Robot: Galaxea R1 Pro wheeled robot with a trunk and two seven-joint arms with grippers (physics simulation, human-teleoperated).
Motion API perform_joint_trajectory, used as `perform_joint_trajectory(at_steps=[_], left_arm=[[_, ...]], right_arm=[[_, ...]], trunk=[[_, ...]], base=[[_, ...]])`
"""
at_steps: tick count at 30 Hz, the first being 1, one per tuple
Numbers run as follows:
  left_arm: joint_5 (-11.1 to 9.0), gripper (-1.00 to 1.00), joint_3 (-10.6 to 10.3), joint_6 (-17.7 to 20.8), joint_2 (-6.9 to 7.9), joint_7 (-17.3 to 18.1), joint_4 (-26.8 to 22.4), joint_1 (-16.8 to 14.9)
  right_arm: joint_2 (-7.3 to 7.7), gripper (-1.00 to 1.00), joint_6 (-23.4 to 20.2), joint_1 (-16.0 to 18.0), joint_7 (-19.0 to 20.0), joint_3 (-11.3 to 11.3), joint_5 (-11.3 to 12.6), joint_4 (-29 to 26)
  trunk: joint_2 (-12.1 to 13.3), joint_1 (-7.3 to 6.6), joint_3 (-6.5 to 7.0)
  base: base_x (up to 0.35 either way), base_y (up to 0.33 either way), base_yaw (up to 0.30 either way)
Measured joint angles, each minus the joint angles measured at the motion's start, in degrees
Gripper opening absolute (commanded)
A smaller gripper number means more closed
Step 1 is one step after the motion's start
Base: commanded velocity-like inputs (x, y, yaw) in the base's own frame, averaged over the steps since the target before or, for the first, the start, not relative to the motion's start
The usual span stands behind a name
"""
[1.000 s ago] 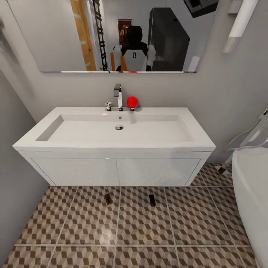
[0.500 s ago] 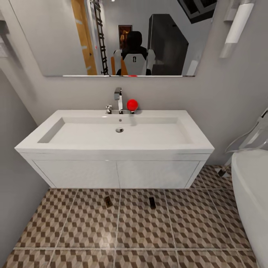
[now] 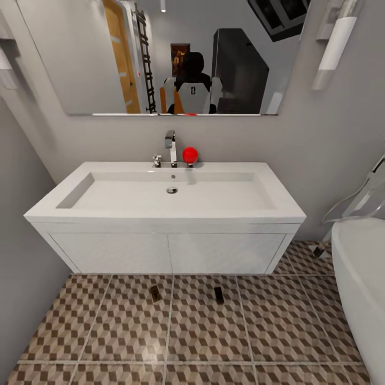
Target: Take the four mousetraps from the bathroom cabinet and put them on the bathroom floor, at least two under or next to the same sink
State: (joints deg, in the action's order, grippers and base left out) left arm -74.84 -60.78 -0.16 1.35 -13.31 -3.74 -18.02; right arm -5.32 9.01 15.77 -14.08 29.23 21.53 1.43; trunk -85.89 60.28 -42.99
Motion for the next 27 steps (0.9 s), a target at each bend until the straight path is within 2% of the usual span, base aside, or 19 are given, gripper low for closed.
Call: perform_joint_trajectory(at_steps=[15, 27], left_arm=[[0.0, 1.0, 0.0, 0.01, 0.0, 0.0, 0.0, 0.0], [0.0, 1.0, 0.0, 0.0, 0.0, 0.0, 0.0, 0.0]], right_arm=[[0.0, 1.0, 0.0, 0.0, 0.0, 0.0, 0.03, 0.0], [0.42, 1.0, -0.08, 0.0, 0.06, 0.07, -0.4, 0.0]], trunk=[[0.0, 0.0, 1.32], [0.0, 0.0, 1.46]], base=[[0.0, 0.0, 0.0], [0.0, 0.0, 0.0]])
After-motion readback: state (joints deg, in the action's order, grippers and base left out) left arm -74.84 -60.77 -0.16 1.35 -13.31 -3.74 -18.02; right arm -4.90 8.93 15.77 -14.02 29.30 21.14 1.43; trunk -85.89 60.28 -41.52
